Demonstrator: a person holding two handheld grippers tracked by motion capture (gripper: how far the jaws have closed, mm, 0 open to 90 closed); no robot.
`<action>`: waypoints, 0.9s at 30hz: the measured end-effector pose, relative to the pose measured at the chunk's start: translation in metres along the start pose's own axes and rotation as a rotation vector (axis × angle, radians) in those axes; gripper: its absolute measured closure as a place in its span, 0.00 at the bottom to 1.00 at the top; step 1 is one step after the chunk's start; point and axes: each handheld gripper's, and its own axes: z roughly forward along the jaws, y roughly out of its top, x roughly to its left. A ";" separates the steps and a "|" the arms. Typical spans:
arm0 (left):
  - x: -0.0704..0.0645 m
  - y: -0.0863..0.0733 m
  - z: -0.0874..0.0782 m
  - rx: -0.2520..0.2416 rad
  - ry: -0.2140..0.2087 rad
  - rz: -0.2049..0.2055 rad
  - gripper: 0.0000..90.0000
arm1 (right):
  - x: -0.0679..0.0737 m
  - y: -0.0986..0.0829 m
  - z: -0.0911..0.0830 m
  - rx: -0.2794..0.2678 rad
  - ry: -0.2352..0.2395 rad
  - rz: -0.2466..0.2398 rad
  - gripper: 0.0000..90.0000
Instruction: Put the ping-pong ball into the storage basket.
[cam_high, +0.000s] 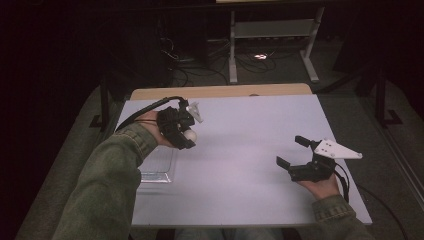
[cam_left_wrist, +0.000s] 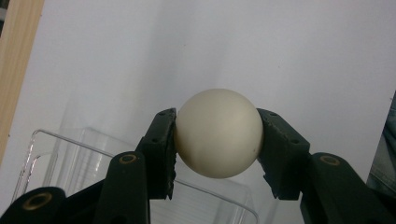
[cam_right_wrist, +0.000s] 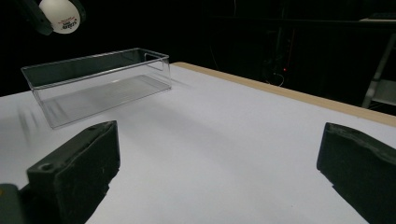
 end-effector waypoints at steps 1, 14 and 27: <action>0.000 -0.001 0.000 0.001 0.000 -0.002 0.56 | 0.000 0.000 0.000 0.001 -0.001 0.001 0.00; 0.005 -0.013 -0.003 0.011 0.002 -0.019 0.56 | 0.000 0.000 0.000 0.001 -0.003 0.000 0.00; 0.009 -0.029 -0.003 0.031 -0.001 -0.041 0.56 | 0.000 0.000 0.000 0.002 -0.002 -0.005 0.00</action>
